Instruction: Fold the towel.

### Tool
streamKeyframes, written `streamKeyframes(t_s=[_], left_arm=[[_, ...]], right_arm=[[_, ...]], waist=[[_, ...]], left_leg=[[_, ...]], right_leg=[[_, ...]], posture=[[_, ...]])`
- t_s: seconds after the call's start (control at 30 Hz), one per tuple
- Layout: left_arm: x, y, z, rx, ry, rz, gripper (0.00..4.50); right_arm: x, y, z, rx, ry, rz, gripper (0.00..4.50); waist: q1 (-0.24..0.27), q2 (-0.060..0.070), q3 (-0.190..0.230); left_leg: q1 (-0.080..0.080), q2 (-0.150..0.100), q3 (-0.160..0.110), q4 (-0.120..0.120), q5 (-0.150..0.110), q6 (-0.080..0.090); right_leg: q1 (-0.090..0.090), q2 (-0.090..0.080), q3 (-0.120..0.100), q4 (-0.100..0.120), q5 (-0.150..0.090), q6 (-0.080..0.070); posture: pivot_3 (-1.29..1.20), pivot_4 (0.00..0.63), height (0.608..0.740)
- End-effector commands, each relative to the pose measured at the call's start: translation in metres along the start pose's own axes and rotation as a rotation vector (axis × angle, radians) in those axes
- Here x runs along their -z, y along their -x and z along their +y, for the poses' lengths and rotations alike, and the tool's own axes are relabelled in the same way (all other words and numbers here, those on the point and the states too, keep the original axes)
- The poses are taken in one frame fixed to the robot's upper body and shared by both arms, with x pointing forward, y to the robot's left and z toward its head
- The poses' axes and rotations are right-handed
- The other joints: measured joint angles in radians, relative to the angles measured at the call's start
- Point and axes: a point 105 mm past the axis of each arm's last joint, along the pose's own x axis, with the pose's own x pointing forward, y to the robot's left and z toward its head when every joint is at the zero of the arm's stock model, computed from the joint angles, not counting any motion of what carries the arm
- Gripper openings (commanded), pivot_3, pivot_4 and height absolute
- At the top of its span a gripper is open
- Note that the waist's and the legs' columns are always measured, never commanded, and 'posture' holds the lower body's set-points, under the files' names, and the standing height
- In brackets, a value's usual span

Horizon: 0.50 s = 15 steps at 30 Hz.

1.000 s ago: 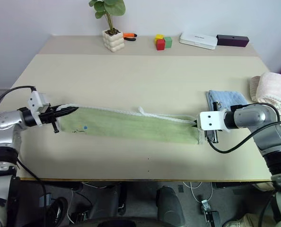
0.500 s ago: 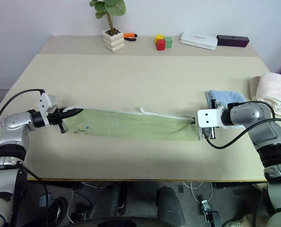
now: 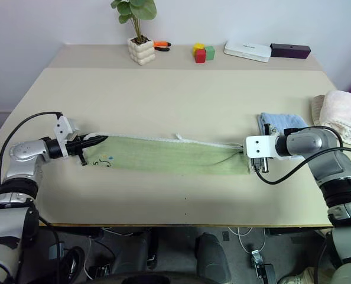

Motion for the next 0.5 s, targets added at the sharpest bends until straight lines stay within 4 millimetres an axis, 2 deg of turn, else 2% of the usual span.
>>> streamKeyframes(t_s=[0.03, 0.07, 0.1, 0.17, 0.2, 0.33, 0.4, 0.5], left_arm=[[-0.003, 0.003, 0.005, -0.024, -0.011, -0.003, 0.04], [-0.002, 0.003, 0.006, -0.022, 0.031, -0.010, 0.04], [-0.003, 0.003, 0.010, -0.044, 0.062, -0.016, 0.28], [-0.003, 0.002, 0.011, -0.048, 0.088, -0.023, 0.87], [-0.003, 0.002, 0.013, -0.063, 0.070, -0.018, 1.38], [-0.001, 0.004, 0.012, -0.064, 0.069, -0.008, 3.30], [0.000, 0.008, 0.014, -0.078, 0.054, 0.001, 4.43], [-0.002, 0.015, 0.017, -0.087, 0.080, -0.010, 4.47]], right_arm=[[-0.003, 0.007, -0.014, 0.051, -0.027, -0.017, 0.00], [-0.004, 0.007, -0.014, 0.047, -0.045, -0.025, 0.00], [-0.004, 0.006, -0.014, 0.039, -0.081, -0.034, 0.00], [-0.005, 0.005, -0.011, 0.011, -0.121, -0.044, 0.60], [-0.005, 0.004, -0.011, 0.013, -0.131, -0.041, 0.93], [-0.003, 0.005, -0.014, 0.029, -0.110, -0.021, 2.80], [-0.002, 0.006, -0.021, 0.070, -0.137, -0.021, 3.80], [0.000, 0.009, -0.031, 0.121, -0.181, -0.023, 3.81]], waist=[[-0.001, 0.000, 0.000], [0.000, 0.000, 0.000], [0.000, 0.000, 0.000], [0.001, 0.000, 0.000], [0.001, 0.000, 0.000], [0.000, 0.000, 0.000], [0.000, 0.000, 0.000], [-0.001, 0.000, 0.000]], left_leg=[[0.000, 0.000, 0.000, 0.000, 0.000, 0.000], [0.000, 0.000, 0.000, 0.000, 0.000, 0.000], [0.000, 0.000, 0.000, 0.000, 0.000, 0.000], [0.000, 0.000, 0.000, 0.000, 0.000, 0.000], [0.000, 0.000, 0.000, 0.000, 0.000, 0.000], [0.000, 0.000, 0.000, 0.000, 0.000, 0.000], [0.000, 0.000, 0.000, 0.000, 0.000, 0.000], [0.000, 0.000, 0.000, 0.000, 0.000, 0.000]], right_leg=[[0.000, 0.000, 0.000, 0.000, 0.000, 0.000], [0.000, 0.000, 0.000, 0.000, 0.000, 0.000], [0.000, 0.000, 0.000, 0.000, 0.000, 0.000], [0.000, 0.000, 0.000, 0.000, 0.000, 0.000], [0.000, 0.000, 0.000, 0.000, 0.000, 0.000], [0.000, 0.000, 0.000, 0.000, 0.000, 0.000], [0.000, 0.000, 0.000, 0.000, 0.000, 0.000], [0.000, 0.000, 0.000, 0.000, 0.000, 0.000]], posture=[[0.00, 0.150, 0.740], [0.00, 0.150, 0.740], [0.00, 0.150, 0.740], [0.00, 0.150, 0.740], [0.00, 0.150, 0.740], [0.00, 0.150, 0.740], [0.00, 0.150, 0.740], [0.00, 0.150, 0.740]])
